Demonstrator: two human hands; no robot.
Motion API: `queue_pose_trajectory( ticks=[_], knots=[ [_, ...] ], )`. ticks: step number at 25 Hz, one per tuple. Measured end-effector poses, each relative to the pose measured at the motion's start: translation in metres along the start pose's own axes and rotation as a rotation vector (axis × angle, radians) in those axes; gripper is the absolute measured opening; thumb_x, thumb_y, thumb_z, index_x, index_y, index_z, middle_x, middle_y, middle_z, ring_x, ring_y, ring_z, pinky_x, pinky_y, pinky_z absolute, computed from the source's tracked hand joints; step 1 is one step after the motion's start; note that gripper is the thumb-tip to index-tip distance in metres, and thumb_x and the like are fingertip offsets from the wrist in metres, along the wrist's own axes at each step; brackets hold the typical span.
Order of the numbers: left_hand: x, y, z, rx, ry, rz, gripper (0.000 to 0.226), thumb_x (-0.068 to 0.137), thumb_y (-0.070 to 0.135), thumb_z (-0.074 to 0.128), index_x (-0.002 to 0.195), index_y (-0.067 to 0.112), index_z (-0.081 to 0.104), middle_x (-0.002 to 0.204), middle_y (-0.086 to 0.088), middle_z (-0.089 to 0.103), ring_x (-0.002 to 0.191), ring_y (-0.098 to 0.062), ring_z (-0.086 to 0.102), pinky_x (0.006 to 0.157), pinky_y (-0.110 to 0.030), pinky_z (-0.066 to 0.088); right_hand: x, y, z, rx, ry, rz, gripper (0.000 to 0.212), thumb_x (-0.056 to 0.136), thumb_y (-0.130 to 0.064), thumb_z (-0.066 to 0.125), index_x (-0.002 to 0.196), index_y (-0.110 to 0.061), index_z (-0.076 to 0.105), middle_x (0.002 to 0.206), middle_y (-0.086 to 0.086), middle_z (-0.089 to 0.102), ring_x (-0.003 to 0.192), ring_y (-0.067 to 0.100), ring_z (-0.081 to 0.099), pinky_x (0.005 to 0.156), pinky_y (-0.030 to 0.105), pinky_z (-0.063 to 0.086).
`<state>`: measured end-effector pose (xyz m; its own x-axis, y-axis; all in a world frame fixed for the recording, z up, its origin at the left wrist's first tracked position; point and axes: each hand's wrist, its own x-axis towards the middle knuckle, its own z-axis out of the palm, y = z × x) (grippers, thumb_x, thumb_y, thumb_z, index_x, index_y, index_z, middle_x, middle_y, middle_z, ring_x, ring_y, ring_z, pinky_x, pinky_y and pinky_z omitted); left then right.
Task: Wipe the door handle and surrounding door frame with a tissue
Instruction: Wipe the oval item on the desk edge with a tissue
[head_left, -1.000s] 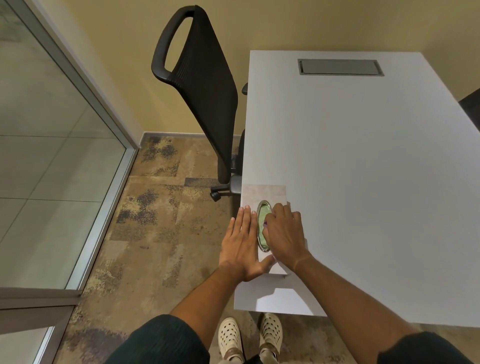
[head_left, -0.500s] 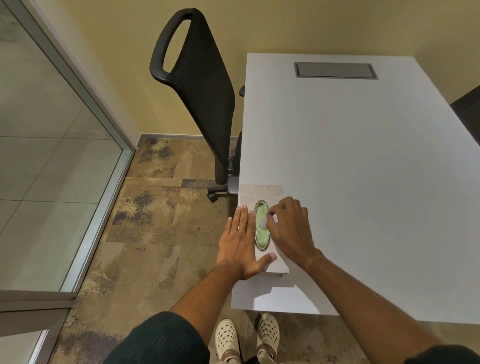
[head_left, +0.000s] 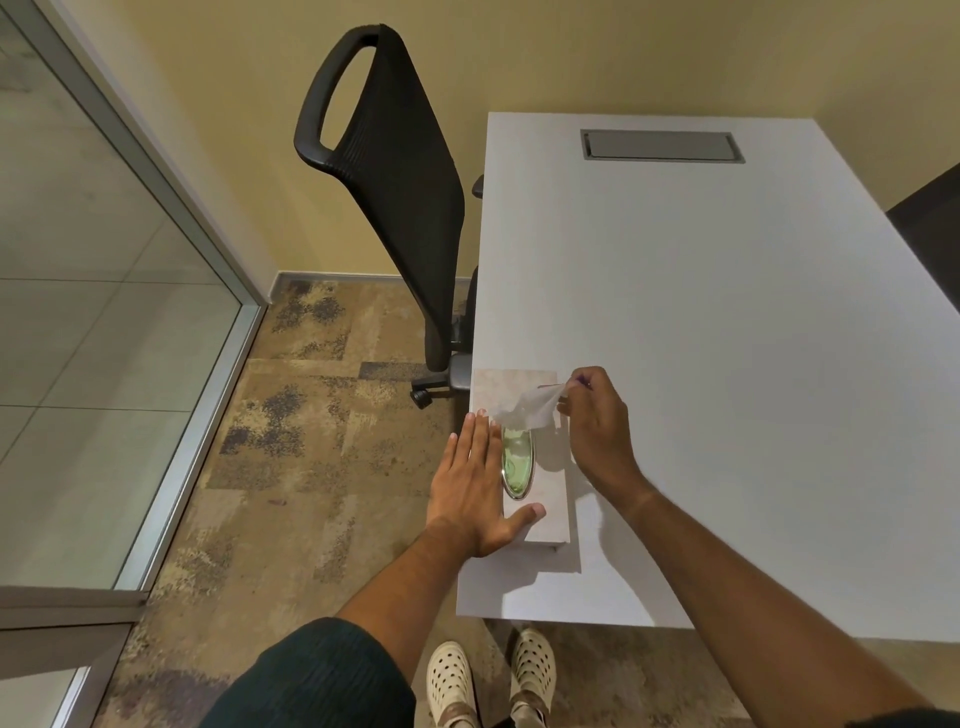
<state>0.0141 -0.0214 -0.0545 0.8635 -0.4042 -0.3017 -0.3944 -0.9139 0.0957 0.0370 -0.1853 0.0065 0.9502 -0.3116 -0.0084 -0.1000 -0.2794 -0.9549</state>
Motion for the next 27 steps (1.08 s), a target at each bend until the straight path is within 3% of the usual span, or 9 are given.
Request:
queue_pose_trajectory(
  ticks=[4, 6, 11, 13, 15, 17, 20, 23, 27],
  knots=[
    [0.0, -0.001, 0.0, 0.002, 0.016, 0.001, 0.116, 0.082, 0.089, 0.015, 0.157, 0.007, -0.016, 0.163, -0.016, -0.025, 0.149, -0.03, -0.029, 0.125, -0.047, -0.004, 0.008, -0.012, -0.004, 0.335, -0.001, 0.225, 0.02, 0.107, -0.025, 0.026, 0.099, -0.025, 0.045, 0.105, 0.007, 0.058, 0.088, 0.016, 0.066, 0.065, 0.027, 0.057],
    [-0.001, -0.001, 0.001, -0.001, 0.029, 0.001, 0.116, 0.081, 0.09, 0.014, 0.155, 0.007, -0.02, 0.162, -0.015, -0.028, 0.148, -0.029, -0.03, 0.125, -0.047, -0.004, 0.011, -0.013, -0.001, 0.417, 0.036, 0.347, 0.018, 0.106, -0.028, 0.027, 0.107, -0.023, 0.044, 0.116, 0.016, 0.056, 0.098, 0.025, 0.062, 0.066, 0.035, 0.057],
    [-0.001, -0.002, 0.007, -0.009, 0.035, -0.004, 0.112, 0.077, 0.091, 0.006, 0.144, 0.011, -0.035, 0.156, -0.013, -0.036, 0.147, -0.028, -0.033, 0.124, -0.044, -0.012, 0.009, -0.018, 0.003, 0.62, 0.016, 0.572, 0.024, 0.104, -0.03, 0.036, 0.124, -0.018, 0.043, 0.119, 0.016, 0.062, 0.101, 0.032, 0.064, 0.061, 0.031, 0.054],
    [-0.001, -0.002, 0.008, -0.008, 0.038, -0.015, 0.112, 0.077, 0.091, 0.005, 0.144, 0.011, -0.035, 0.157, -0.013, -0.036, 0.147, -0.028, -0.033, 0.124, -0.044, -0.013, 0.007, -0.016, 0.003, 0.645, -0.034, 0.637, 0.028, 0.104, -0.03, 0.04, 0.129, -0.018, 0.045, 0.119, 0.014, 0.063, 0.102, 0.031, 0.064, 0.066, 0.034, 0.056],
    [-0.002, -0.001, 0.009, -0.012, 0.037, -0.027, 0.11, 0.077, 0.091, 0.004, 0.142, 0.013, -0.037, 0.156, -0.013, -0.036, 0.146, -0.028, -0.034, 0.123, -0.043, -0.015, 0.006, -0.015, 0.003, 0.679, -0.107, 0.668, 0.031, 0.102, -0.034, 0.046, 0.129, -0.017, 0.049, 0.123, 0.013, 0.06, 0.111, 0.033, 0.06, 0.083, 0.042, 0.058],
    [-0.005, 0.001, 0.009, -0.01, 0.034, -0.042, 0.109, 0.078, 0.091, 0.004, 0.143, 0.012, -0.035, 0.156, -0.013, -0.036, 0.146, -0.028, -0.034, 0.123, -0.043, -0.015, 0.004, -0.013, 0.003, 0.666, -0.187, 0.6, 0.033, 0.095, -0.032, 0.059, 0.124, -0.016, 0.054, 0.123, 0.013, 0.06, 0.116, 0.033, 0.057, 0.093, 0.041, 0.055],
    [-0.008, 0.001, 0.007, -0.01, 0.021, -0.058, 0.111, 0.08, 0.09, 0.008, 0.147, 0.009, -0.029, 0.158, -0.016, -0.033, 0.148, -0.029, -0.031, 0.124, -0.045, -0.01, 0.004, -0.012, 0.004, 0.445, -0.213, 0.408, 0.044, 0.087, -0.02, 0.072, 0.127, -0.019, 0.056, 0.127, 0.004, 0.062, 0.111, 0.024, 0.062, 0.088, 0.033, 0.057],
    [-0.015, -0.001, -0.001, -0.001, 0.04, -0.084, 0.114, 0.08, 0.088, 0.008, 0.154, 0.006, -0.021, 0.16, -0.018, -0.028, 0.149, -0.03, -0.028, 0.125, -0.047, -0.007, 0.003, -0.013, 0.008, 0.146, -0.155, 0.178, 0.046, 0.087, -0.023, 0.072, 0.131, -0.022, 0.058, 0.125, -0.008, 0.062, 0.109, 0.015, 0.063, 0.079, 0.015, 0.053],
    [-0.03, -0.012, -0.018, 0.019, 0.105, -0.158, 0.109, 0.083, 0.086, 0.008, 0.151, 0.008, -0.026, 0.158, -0.016, -0.032, 0.148, -0.029, -0.031, 0.122, -0.043, -0.015, -0.001, -0.022, 0.016, -0.249, -0.094, -0.323, 0.036, 0.09, -0.016, 0.068, 0.126, -0.013, 0.065, 0.125, 0.002, 0.067, 0.107, 0.016, 0.066, 0.083, 0.002, 0.038]
  ],
)
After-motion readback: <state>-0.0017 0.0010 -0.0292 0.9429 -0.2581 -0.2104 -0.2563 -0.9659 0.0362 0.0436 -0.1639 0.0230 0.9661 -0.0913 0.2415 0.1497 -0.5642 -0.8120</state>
